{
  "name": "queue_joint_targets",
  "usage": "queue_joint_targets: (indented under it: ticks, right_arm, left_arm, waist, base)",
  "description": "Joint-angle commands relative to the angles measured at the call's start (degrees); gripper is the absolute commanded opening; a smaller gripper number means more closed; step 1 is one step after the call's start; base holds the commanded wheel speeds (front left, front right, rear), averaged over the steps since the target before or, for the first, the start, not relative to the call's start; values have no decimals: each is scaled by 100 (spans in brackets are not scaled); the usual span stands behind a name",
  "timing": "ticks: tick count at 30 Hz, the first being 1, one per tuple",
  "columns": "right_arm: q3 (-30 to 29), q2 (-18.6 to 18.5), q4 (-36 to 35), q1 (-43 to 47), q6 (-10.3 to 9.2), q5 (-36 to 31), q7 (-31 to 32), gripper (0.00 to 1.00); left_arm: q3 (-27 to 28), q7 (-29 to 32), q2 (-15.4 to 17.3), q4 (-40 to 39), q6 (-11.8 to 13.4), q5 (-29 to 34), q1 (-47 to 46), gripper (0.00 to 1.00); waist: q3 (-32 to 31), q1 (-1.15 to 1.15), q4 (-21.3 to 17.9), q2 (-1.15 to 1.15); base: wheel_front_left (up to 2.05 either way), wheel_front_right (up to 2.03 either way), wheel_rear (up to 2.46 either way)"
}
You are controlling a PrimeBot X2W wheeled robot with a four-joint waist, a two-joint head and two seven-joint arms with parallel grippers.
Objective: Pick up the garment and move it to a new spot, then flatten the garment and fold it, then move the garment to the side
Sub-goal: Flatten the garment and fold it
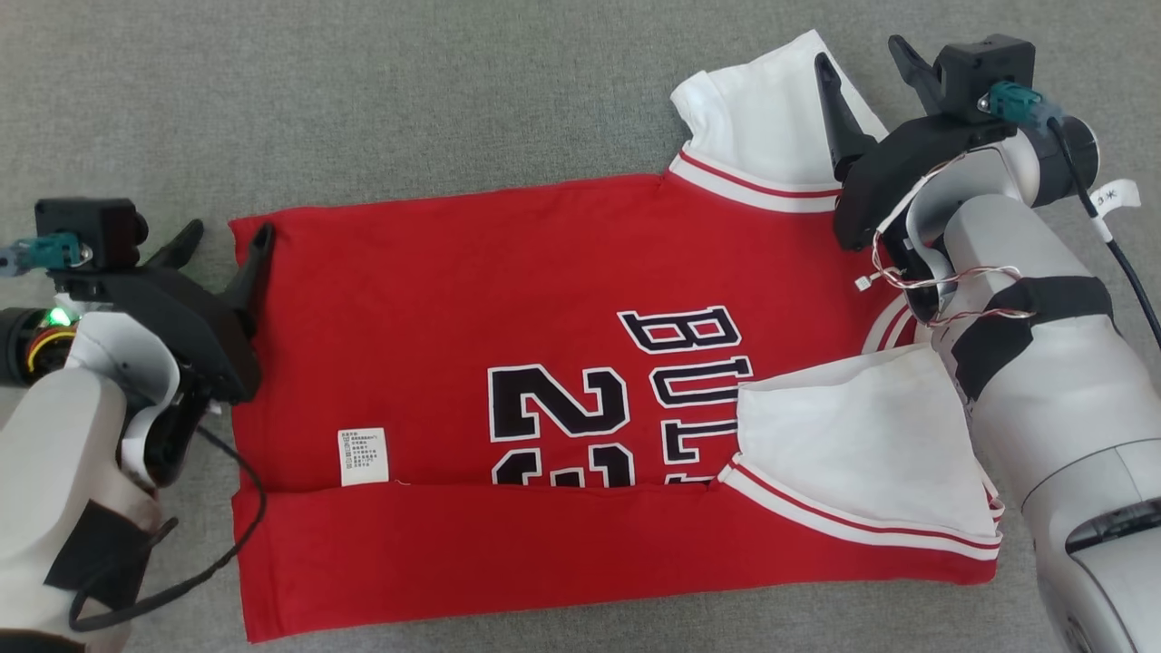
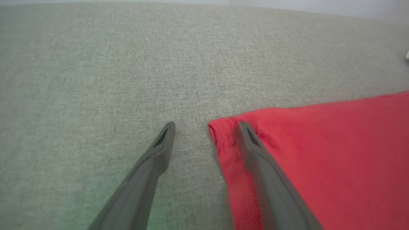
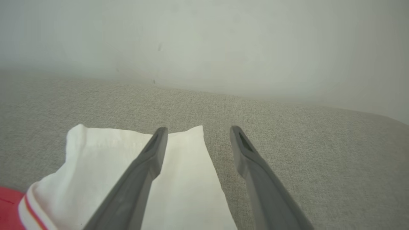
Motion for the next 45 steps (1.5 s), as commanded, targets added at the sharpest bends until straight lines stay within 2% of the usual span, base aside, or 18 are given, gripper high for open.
queue_joint_targets:
  ticks: [1, 6, 7, 8, 13, 22, 33, 34, 35, 40, 45]
  right_arm:
    - [44, 40, 78, -111, -14, -44, 19, 100]
    - [112, 76, 363, -338, -14, -63, -11, 100]
    - [127, 75, 403, -372, -14, -73, -21, 100]
    - [143, 67, 449, -396, -15, -81, -24, 100]
    - [233, 27, 602, -514, -14, -102, 41, 100]
    - [348, -166, 786, -821, -15, -119, 703, 100]
    - [195, -471, 883, -980, -15, -402, 1347, 100]
    - [177, -465, 893, -963, -15, -430, 1459, 24]
    - [135, -451, 901, -944, -15, -433, 1525, 0]
    - [52, -349, 880, -1016, -15, -540, 1277, 0]
    - [-27, -249, 800, -980, -15, -597, 573, 0]
  left_arm:
    - [-25, 30, -49, 47, -5, -78, -94, 100]
    - [-129, 157, -153, 188, -6, -236, -197, 99]
    - [-170, 182, -150, 199, -6, -246, -197, 60]
    - [-214, 210, -144, 217, -6, -257, -190, 0]
    - [-285, 1, -90, 183, 5, -137, -272, 0]
    - [-332, -588, -221, -484, 86, 23, -265, 0]
    - [-446, -735, -267, -1145, 194, 117, -47, 0]
    - [-449, -736, -257, -1185, 215, 119, -31, 0]
    - [-453, -737, -245, -1221, 229, 124, -13, 0]
    - [-416, -768, -162, -1275, 288, 111, 73, 0]
    - [-380, -848, -88, -1091, 315, 49, 240, 0]
  waist:
    - [58, 0, 0, -1]
    - [108, 0, 37, -1]
    - [110, 0, 48, -1]
    - [111, 0, 61, -1]
    - [123, 0, 158, -1]
    - [350, 0, 476, -1]
    - [500, 0, 719, -1]
    - [500, 0, 724, -1]
    - [497, 0, 725, -1]
    - [418, 0, 653, -1]
    - [66, 0, 483, -1]
  base:
    - [0, 0, 0]
    - [0, 0, 0]
    - [0, 0, 0]
    - [0, 0, 0]
    - [0, 0, 0]
    - [0, 0, 0]
    - [0, 0, 0]
    - [0, 0, 0]
    - [0, 0, 0]
    - [0, 0, 0]
    - [0, 0, 0]
